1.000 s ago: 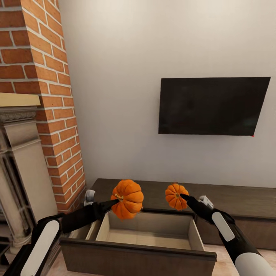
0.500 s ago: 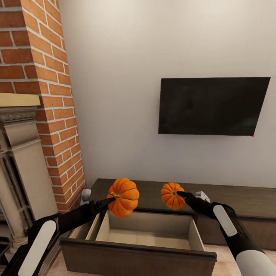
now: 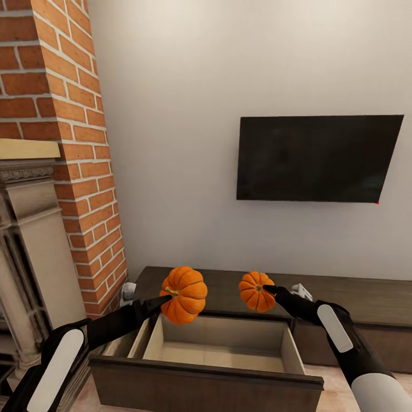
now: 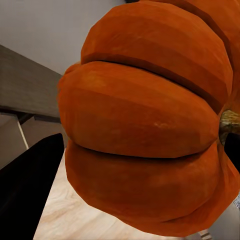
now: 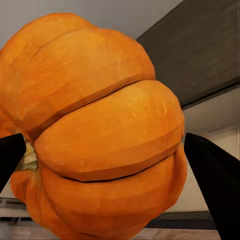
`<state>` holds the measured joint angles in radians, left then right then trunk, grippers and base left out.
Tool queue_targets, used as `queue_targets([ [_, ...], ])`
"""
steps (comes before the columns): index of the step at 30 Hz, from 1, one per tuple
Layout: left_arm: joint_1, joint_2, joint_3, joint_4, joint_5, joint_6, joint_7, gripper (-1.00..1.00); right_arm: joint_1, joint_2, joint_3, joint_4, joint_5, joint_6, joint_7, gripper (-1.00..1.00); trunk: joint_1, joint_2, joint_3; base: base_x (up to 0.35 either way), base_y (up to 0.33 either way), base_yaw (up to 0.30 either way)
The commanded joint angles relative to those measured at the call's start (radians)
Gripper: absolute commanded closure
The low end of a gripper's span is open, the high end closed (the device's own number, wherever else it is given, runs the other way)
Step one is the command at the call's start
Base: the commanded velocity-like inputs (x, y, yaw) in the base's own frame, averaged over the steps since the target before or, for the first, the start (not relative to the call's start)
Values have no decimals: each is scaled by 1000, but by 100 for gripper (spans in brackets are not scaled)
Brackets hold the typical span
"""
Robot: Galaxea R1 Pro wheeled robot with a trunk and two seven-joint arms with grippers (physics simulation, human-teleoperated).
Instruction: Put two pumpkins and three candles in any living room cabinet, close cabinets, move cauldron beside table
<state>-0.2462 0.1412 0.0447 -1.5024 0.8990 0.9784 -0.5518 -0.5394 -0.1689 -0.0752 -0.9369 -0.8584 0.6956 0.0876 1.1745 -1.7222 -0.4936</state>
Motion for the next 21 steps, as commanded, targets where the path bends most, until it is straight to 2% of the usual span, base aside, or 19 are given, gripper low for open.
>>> queue_targets([
  [1, -1, 0, 2, 0, -2, 5, -3, 100, -1, 1, -1, 3, 2, 5, 4, 100, 0, -1, -1, 0, 0, 0],
  [3, -1, 0, 2, 0, -5, 5, -3, 100, -1, 1, 16, 7, 2, 6, -9, 100, 0, -1, -1, 0, 0, 0],
  [5, -1, -1, 3, 0, -13, 5, 3, 100, -1, 2, 63, 9, 2, 6, -61, 100, 0, -1, -1, 0, 0, 0],
  [7, -1, -2, 4, 0, -24, 5, 43, 100, -1, 2, 125, 9, 4, 5, -130, 100, 0, -1, -1, 0, 0, 0],
  [8, -1, -2, 4, 0, -26, 5, 61, 100, -1, 2, 139, 9, 4, 5, -145, 100, 0, -1, -1, 0, 0, 0],
  [10, -1, -6, 3, -1, -28, 4, 152, 100, -1, 3, 186, 9, 6, 4, -188, 100, 0, -1, -1, 0, 0, 0],
  [13, -1, -13, 0, -1, -26, 3, 297, 100, -1, 3, 239, 9, 8, 1, -215, 100, 0, -1, -1, 0, 0, 0],
  [15, -2, -17, -3, -1, -25, 2, 370, 100, -1, 3, 260, 9, 8, 0, -224, 100, 0, -1, -1, 0, 0, 0],
  [21, -2, -34, -7, -1, -30, -1, 471, 100, -1, 4, 274, 9, 9, -1, -232, 100, 0, -1, -1, 0, 0, 0],
])
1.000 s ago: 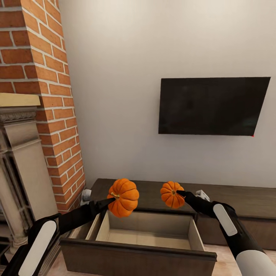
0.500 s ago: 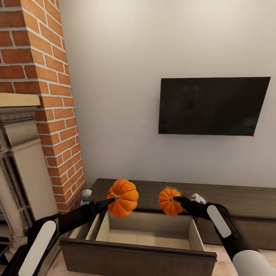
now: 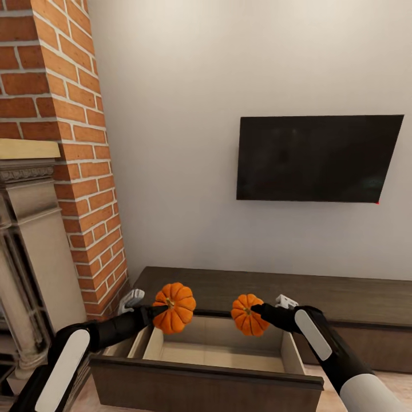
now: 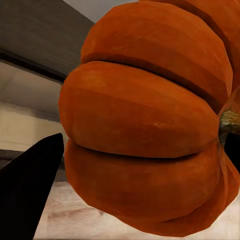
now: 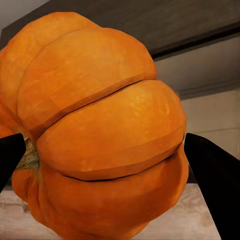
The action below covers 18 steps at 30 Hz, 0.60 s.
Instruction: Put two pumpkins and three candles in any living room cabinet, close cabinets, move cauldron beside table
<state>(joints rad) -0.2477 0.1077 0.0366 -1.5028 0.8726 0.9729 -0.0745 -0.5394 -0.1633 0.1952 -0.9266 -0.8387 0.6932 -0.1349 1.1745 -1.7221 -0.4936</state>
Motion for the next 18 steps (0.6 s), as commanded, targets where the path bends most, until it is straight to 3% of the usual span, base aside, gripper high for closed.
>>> queue_targets([
  [1, -1, -9, 0, -1, -5, 4, 6, 100, -1, 0, 4, -1, -11, 1, -10, 100, 0, -1, -1, 0, 0, 0],
  [4, -2, -44, -25, -3, -10, 3, 59, 100, -1, 0, 23, -1, -11, -1, -15, 100, 0, -1, -1, 0, 0, 0],
  [6, -3, -63, -52, -7, -11, -1, 137, 100, -1, 1, 56, -1, -12, -3, -36, 100, 0, -1, -1, 0, 0, 0],
  [10, -5, -87, -75, -11, -10, -8, 273, 100, -1, 1, 95, -5, -12, -19, -106, 100, 0, -1, -1, 0, 0, 0],
  [14, -5, -123, -86, -11, -12, -16, 354, 100, -1, 4, 107, -3, -12, -47, -134, 100, 0, -1, -1, 0, 0, 0],
  [17, -5, -133, -123, -9, -19, -38, 403, 100, -1, 7, 112, -2, -11, -56, -140, 100, 0, -1, -1, 0, 0, 0],
  [18, -5, -135, -153, -8, -33, -56, 424, 100, -1, 9, 113, -2, -11, -58, -142, 100, 0, -1, -1, 0, 0, 0],
])
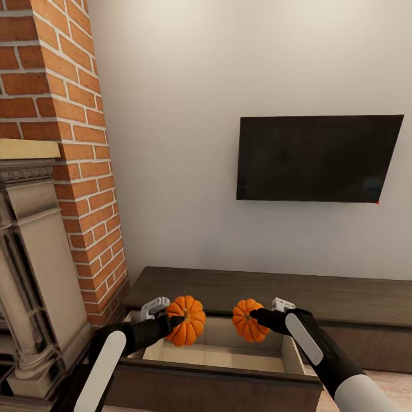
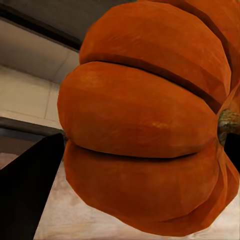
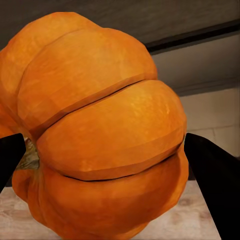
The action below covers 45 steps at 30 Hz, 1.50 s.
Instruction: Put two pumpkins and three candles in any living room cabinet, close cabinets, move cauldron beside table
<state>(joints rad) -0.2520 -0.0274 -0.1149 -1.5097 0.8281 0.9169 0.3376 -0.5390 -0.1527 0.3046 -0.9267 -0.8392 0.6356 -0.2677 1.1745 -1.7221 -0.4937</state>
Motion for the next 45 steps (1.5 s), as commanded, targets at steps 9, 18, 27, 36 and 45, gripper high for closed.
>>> queue_targets([
  [9, -1, -4, -51, -1, -52, -50, 38, 100, -1, 8, 4, -4, 34, -4, -10, 100, 0, -1, -1, 0, 0, 0],
  [18, -1, -3, -52, -2, -55, -51, 37, 100, -1, 10, 0, -14, 39, -4, -9, 100, 0, -1, 1, 0, 142, -109],
  [27, -1, -2, -52, -4, -55, -51, 30, 100, -1, 10, 0, -17, 39, -4, -8, 100, 0, -1, 2, 0, 47, -42],
  [36, -1, 1, -51, -4, -55, -50, 26, 100, -1, 10, 1, -18, 38, -4, -8, 100, 0, -1, 2, 30, 107, -1],
  [45, -1, 4, -51, -4, -55, -50, 24, 100, -1, 10, 1, -17, 39, -5, -8, 100, 0, -1, 5, 108, 44, -21],
])
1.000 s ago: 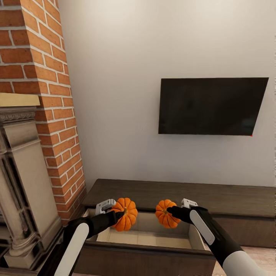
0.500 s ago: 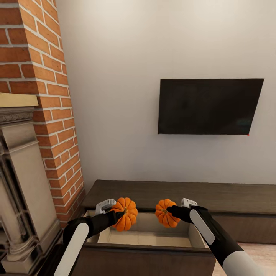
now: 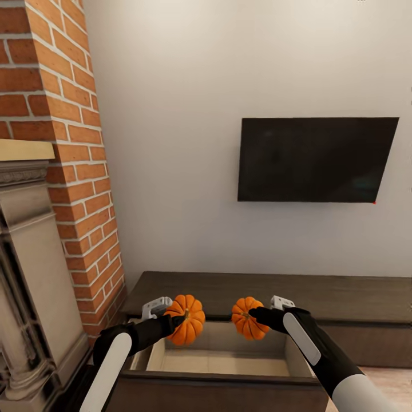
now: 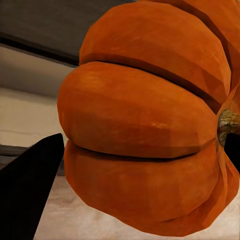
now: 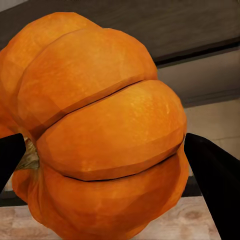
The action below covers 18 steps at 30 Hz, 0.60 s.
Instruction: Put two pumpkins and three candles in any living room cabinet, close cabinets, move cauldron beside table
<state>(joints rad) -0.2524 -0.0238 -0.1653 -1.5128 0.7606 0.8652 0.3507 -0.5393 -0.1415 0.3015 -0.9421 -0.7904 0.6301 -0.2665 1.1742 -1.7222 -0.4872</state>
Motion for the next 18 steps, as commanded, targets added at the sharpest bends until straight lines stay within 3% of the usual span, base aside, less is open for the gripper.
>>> queue_targets([
  [1, -1, 0, 0, -1, 13, 2, 12, 100, -1, -1, 4, -1, -10, 1, -10, 100, 0, -1, -1, 70, 38, -78],
  [18, -1, -1, 0, -1, 13, 2, 12, 100, -1, -1, 4, -2, -10, 2, -10, 100, 0, -1, 4, 103, 63, -37],
])
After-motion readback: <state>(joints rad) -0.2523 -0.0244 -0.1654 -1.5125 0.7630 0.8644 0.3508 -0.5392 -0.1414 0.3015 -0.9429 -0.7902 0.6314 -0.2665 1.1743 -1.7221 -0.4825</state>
